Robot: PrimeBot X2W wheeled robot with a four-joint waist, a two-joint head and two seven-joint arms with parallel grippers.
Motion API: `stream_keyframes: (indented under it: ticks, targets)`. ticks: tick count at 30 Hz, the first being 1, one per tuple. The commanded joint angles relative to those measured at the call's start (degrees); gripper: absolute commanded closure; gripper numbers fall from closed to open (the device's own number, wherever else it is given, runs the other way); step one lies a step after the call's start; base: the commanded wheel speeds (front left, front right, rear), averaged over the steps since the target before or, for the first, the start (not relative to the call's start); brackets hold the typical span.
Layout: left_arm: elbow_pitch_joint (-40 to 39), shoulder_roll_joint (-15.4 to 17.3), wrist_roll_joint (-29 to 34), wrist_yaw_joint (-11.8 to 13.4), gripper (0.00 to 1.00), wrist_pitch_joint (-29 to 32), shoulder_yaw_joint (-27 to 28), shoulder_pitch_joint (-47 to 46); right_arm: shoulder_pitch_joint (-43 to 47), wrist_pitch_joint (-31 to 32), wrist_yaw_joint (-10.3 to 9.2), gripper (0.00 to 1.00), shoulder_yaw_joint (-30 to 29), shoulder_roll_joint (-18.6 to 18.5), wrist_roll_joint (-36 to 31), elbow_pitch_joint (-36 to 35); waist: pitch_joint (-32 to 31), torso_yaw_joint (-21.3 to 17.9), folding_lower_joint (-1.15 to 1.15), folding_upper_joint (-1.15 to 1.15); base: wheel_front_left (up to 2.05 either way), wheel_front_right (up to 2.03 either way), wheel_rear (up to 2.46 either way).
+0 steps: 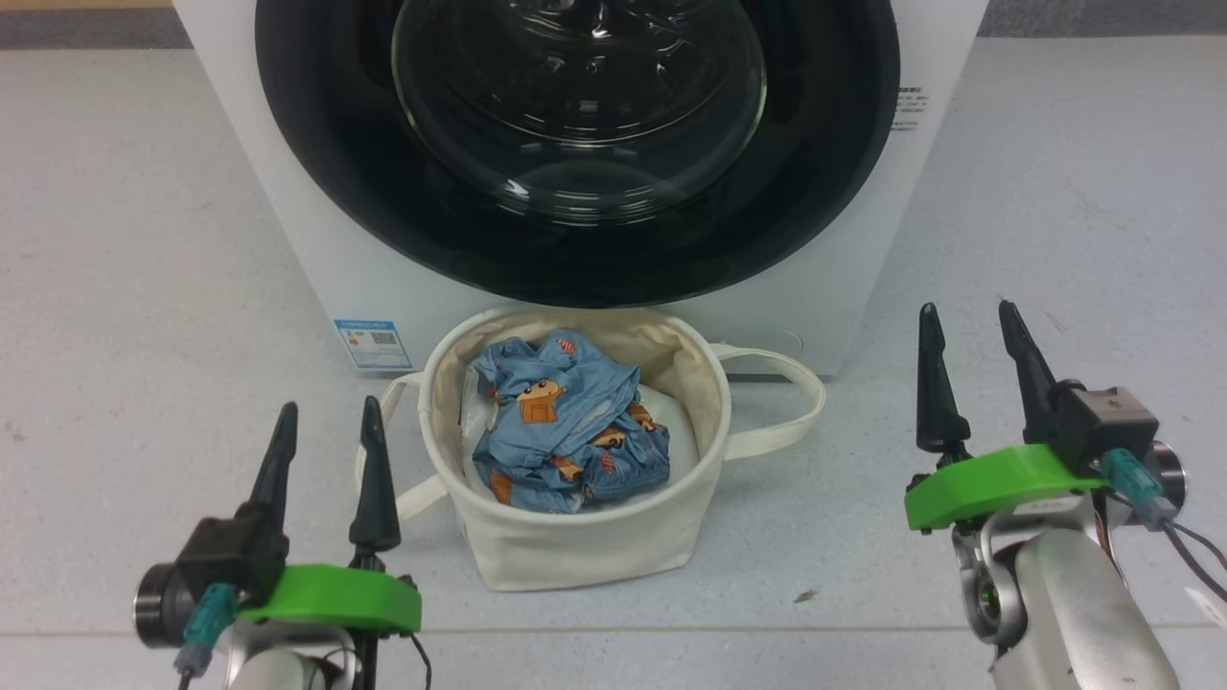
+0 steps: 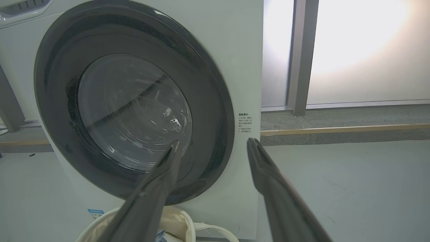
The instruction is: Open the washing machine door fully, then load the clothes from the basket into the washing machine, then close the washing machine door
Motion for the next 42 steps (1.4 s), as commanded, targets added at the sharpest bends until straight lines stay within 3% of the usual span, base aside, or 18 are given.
stream_keyframes:
  ticks: [1, 10, 17, 24, 27, 42]
  targets:
    - [-1.71, 0.72, 1.62, 0.46, 0.0, -0.73, 1.2, -2.92, -2.61, -0.77, 0.01, 0.0, 0.94, 0.48, -1.61, -1.65, 0.08, 0.18, 0.0, 0.0, 0.0, 0.0, 0.0]
    - [1.39, 0.75, 6.83, 0.81, 0.0, -2.22, -0.1, -3.89, -1.74, -2.26, 0.01, 0.0, -0.31, 0.56, -5.21, -0.65, 0.49, 0.77, 0.0, 0.0, 0.0, 0.0, 0.0]
    - [4.52, 0.75, 5.13, -1.55, 0.0, -2.22, -0.37, -3.43, -0.29, -2.26, 0.01, 0.0, -0.99, 0.57, -1.33, 1.18, 0.39, 0.15, 0.0, 0.0, 0.0, 0.0, 0.0]
    - [7.49, 0.75, 4.22, -2.32, 0.0, -2.22, 0.55, -3.5, 0.55, -2.26, 0.01, 0.0, -1.1, 0.57, 0.38, 5.53, 0.45, -0.53, 0.0, 0.0, 0.0, 0.0, 0.0]
    - [8.99, 0.75, 3.42, -2.15, 0.0, -2.22, 0.68, -3.64, -0.09, -2.26, 0.01, 0.0, -0.37, 0.57, -0.91, 8.08, 0.53, -0.8, 0.0, 0.0, 0.0, 0.0, 0.0]
    - [11.6, 0.75, 0.95, -0.42, 0.0, -2.22, 1.38, -4.42, -0.69, -2.26, 0.01, 0.0, -0.37, 0.57, -0.42, 6.79, 0.86, -0.55, 0.0, 0.0, 0.0, 0.0, 0.0]
